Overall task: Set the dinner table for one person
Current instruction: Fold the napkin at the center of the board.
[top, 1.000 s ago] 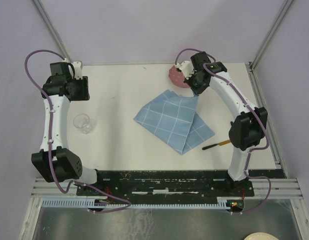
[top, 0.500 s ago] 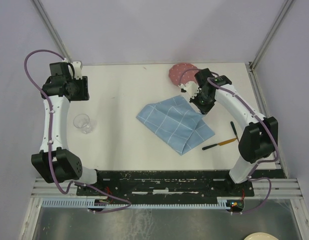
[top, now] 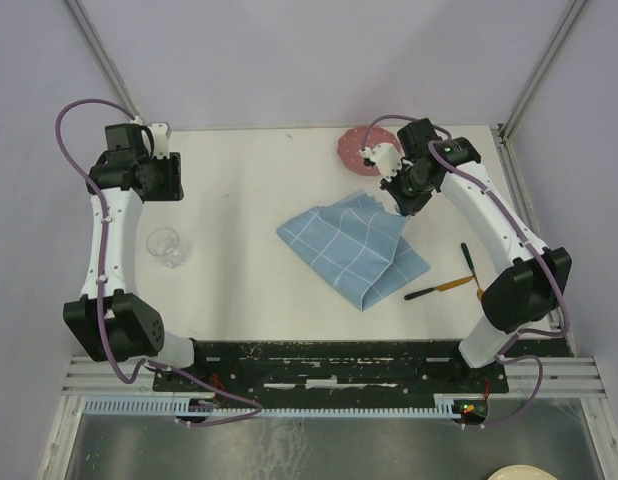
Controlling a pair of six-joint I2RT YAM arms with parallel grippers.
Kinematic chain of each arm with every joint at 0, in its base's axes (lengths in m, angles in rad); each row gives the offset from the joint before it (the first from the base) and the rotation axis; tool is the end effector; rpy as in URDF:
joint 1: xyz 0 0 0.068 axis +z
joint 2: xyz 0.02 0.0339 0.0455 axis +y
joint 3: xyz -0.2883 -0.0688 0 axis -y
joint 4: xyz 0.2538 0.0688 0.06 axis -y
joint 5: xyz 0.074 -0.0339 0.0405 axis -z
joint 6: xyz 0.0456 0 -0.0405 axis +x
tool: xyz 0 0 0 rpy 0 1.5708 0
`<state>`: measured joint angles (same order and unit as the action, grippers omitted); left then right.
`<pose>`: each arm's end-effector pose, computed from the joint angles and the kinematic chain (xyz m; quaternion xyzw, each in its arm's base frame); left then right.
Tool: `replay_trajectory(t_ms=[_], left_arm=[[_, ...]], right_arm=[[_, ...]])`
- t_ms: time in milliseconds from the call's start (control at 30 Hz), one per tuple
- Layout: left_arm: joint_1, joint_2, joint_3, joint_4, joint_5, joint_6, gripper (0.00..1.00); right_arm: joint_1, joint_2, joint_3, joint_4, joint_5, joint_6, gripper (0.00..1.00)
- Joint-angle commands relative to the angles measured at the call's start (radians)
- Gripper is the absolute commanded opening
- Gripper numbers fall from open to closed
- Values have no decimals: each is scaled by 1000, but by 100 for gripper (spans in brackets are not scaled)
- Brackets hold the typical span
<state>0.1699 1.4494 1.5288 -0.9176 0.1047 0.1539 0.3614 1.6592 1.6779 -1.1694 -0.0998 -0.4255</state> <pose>0.3094 0.0483 0.3909 0.0113 0.9325 0.0094 0.3609 0.3228 0.1269 0.3564 -0.3841 0.8982 0.0421 0.2097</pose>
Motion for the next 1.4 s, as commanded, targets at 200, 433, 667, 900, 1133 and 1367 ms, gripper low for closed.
replay_trajectory(t_ms=[200,433,667,900,1133,1367], left_arm=[[-262,-141,-98,-8,-73,87,58],[-338,-154,-173,-14,68,73,58],[-432,-131,-162,-9,39,135,58],[-444,-149,-224,32,33,150,58],[-451,-132,-225,50,46,160,58],[-461,-106,-212,50,43,174,58]], right_arm=[[44,101,106,-11,-55,81,2],[82,138,66,27,-67,125,2],[98,119,1,0,-3,104,2],[96,-50,-208,5,115,100,2],[95,-96,-300,47,156,113,2],[95,-16,-155,87,211,93,2]])
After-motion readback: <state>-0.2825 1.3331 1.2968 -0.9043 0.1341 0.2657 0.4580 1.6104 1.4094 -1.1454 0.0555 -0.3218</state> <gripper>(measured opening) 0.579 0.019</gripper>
